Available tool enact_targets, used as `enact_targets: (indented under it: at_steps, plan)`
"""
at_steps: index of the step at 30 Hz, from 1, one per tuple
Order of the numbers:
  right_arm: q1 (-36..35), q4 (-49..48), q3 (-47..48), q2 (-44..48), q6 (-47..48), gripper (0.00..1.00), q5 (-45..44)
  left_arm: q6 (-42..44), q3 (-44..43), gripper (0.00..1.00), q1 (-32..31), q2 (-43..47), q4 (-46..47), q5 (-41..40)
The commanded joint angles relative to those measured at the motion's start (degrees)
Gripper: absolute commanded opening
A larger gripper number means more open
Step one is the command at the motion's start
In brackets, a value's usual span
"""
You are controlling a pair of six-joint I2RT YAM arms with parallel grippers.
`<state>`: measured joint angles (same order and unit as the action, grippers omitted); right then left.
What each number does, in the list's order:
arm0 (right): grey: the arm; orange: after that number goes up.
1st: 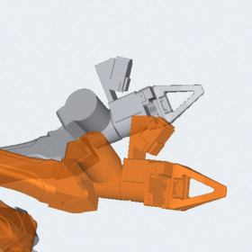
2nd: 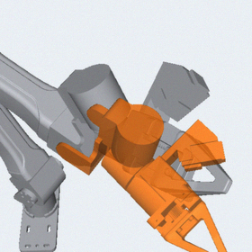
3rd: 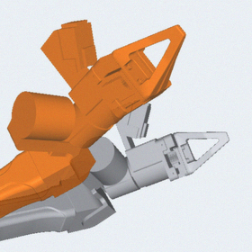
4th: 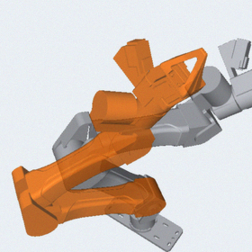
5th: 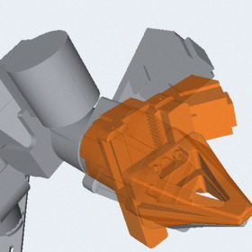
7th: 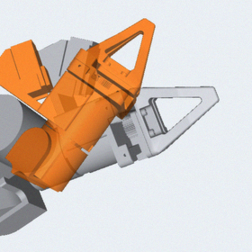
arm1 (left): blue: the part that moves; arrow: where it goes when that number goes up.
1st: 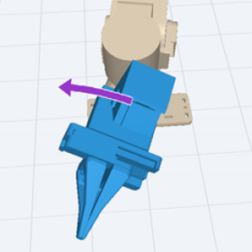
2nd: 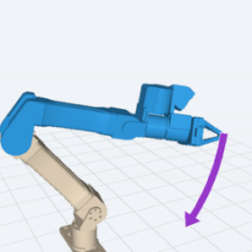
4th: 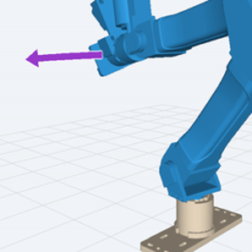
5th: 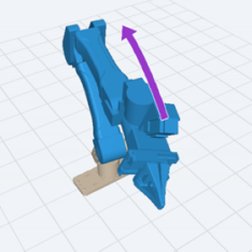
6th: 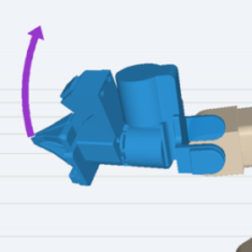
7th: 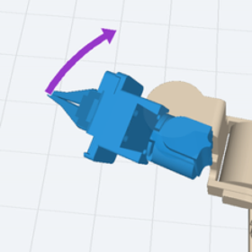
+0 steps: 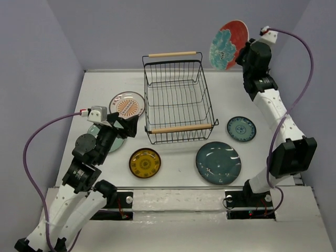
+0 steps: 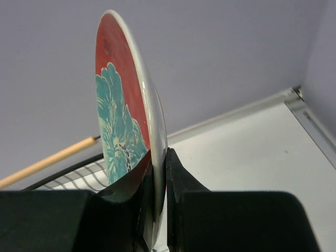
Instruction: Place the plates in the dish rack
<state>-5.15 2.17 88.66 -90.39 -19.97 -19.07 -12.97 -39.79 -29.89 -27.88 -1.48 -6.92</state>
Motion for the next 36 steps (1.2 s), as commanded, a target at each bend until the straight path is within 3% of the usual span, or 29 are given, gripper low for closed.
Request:
enact_targets:
  at_steps: [1, 8, 15, 25, 36]
  plan:
    - [-10.8, -3.7, 12.6, -0.2, 14.1, 0.07, -14.4, 0.0, -1.7, 0.99, -0.2, 1.2, 3.1, -0.6]
    - [-24.4, -0.3, 32.6, -14.4, 31.7, 0.07, -25.6, 0.0, -1.6, 0.99, -0.3, 2.7, 3.1, -1.3]
    - [-28.3, 0.8, 40.6, -25.0, 37.8, 0.07, -30.8, 0.0, -1.7, 0.99, -1.0, 3.3, 2.9, -2.0]
    - [-28.9, 2.5, 37.2, -28.7, 35.8, 0.07, -33.4, 0.1, -1.6, 0.99, -1.8, 3.3, 2.8, -2.3]
    - [-28.3, 2.6, 27.1, -24.8, 29.0, 0.07, -33.9, 0.1, -1.6, 0.99, -2.4, 3.2, 2.8, -2.3]
